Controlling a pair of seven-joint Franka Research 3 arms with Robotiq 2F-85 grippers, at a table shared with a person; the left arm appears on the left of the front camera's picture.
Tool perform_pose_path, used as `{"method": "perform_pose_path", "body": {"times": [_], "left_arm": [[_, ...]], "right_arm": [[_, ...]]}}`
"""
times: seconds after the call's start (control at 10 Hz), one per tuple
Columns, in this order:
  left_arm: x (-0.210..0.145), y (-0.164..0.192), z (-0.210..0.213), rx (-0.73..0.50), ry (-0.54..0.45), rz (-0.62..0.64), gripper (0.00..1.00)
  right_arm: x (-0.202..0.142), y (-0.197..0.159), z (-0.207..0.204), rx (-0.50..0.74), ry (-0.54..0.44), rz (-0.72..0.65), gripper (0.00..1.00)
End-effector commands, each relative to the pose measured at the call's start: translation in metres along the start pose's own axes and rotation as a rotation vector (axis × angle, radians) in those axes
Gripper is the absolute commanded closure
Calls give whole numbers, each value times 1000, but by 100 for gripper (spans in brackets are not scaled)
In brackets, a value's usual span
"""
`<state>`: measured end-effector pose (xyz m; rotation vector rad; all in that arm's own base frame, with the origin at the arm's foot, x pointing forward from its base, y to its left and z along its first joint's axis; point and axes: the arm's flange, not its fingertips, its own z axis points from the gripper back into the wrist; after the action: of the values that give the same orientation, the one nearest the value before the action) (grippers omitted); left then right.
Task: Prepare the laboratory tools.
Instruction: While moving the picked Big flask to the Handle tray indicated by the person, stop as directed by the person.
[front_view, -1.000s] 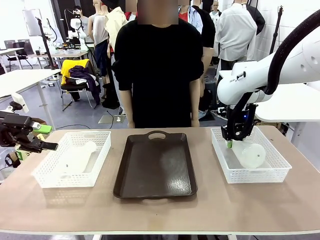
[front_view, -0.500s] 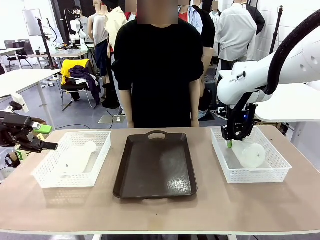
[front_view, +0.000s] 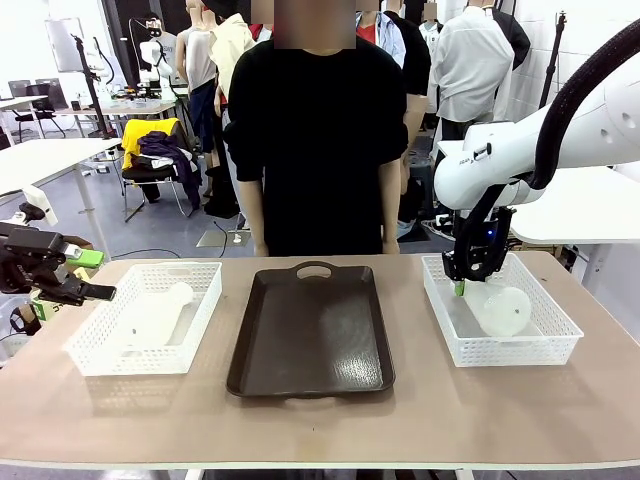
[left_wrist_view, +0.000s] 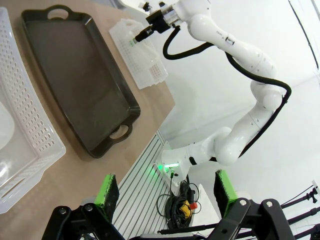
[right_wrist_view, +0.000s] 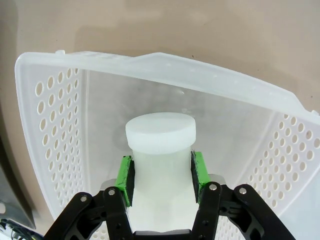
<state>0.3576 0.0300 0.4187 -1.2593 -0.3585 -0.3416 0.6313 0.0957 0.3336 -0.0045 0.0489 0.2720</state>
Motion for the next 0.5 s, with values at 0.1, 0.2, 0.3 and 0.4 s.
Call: {"method": "perform_pose_path", "body": {"times": [0.1, 0.2, 0.3, 0.4], "left_arm": [[1, -1, 1, -7, -8, -9, 0], [1, -1, 1, -7, -8, -9, 0], [1, -1, 1, -7, -8, -9, 0], [1, -1, 1, -7, -8, -9, 0]], "right_arm": [[1, -1, -1, -14, 4, 7, 100], [1, -1, -1, -14, 4, 7, 100], [1, -1, -1, -14, 4, 7, 100], [1, -1, -1, -14, 4, 7, 100]]}}
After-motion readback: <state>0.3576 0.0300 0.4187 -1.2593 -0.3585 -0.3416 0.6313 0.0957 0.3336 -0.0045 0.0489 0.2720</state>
